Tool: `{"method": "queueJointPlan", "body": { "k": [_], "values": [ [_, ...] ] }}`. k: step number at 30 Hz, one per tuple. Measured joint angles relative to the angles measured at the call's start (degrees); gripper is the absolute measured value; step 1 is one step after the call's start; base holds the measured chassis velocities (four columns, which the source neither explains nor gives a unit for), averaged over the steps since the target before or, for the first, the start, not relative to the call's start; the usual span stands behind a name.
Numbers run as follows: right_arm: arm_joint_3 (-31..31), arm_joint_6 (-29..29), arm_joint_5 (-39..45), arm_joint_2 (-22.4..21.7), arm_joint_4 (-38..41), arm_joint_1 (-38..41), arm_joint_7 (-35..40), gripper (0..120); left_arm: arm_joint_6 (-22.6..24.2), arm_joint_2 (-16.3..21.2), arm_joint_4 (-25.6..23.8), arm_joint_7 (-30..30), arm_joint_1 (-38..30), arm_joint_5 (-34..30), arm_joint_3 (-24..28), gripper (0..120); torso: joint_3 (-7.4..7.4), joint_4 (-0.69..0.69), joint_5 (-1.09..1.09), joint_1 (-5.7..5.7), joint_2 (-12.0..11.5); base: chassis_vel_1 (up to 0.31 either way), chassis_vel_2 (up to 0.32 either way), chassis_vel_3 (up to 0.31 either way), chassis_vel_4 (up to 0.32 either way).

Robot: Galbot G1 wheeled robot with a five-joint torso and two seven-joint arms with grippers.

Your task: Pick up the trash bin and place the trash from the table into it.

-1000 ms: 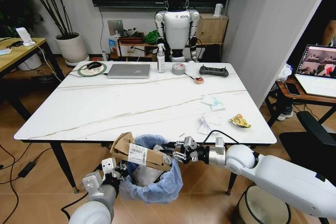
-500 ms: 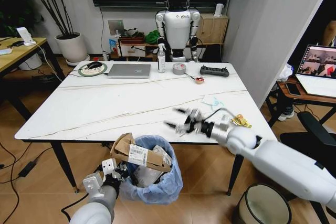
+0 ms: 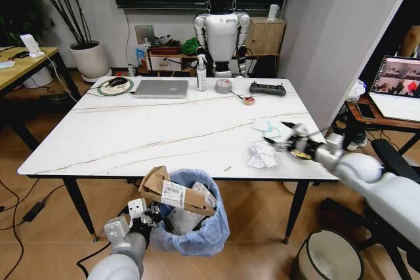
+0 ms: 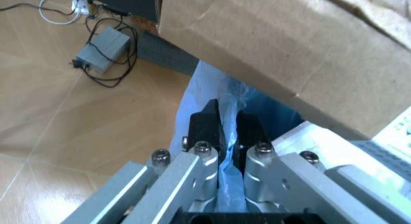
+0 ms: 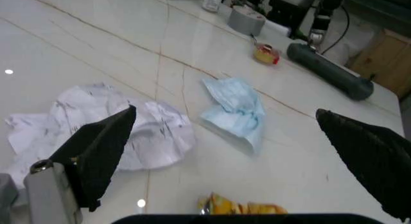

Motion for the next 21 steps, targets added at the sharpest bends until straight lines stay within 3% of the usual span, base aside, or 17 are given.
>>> {"method": "queueJointPlan", "body": {
  "k": [5,21],
  "values": [
    [1.51,1.32,-0.64,-0.69,-0.87,-2.05,-0.1,100,-0.1,0.1,-0.76,-0.09,0.68,0.01,-0.93,0,0.0,0.06,-0.02,0.01,0.0,0.0,0.0,0.0,0.0],
    [2.27,4.09,-5.09,-0.69,-3.21,-6.77,-1.13,99,-0.37,-0.51,-1.45,-0.27,1.71,0.75,-1.97,0,0.0,0.04,-0.04,0.0,0.0,0.0,0.0,0.0,0.0]
  ]
}}
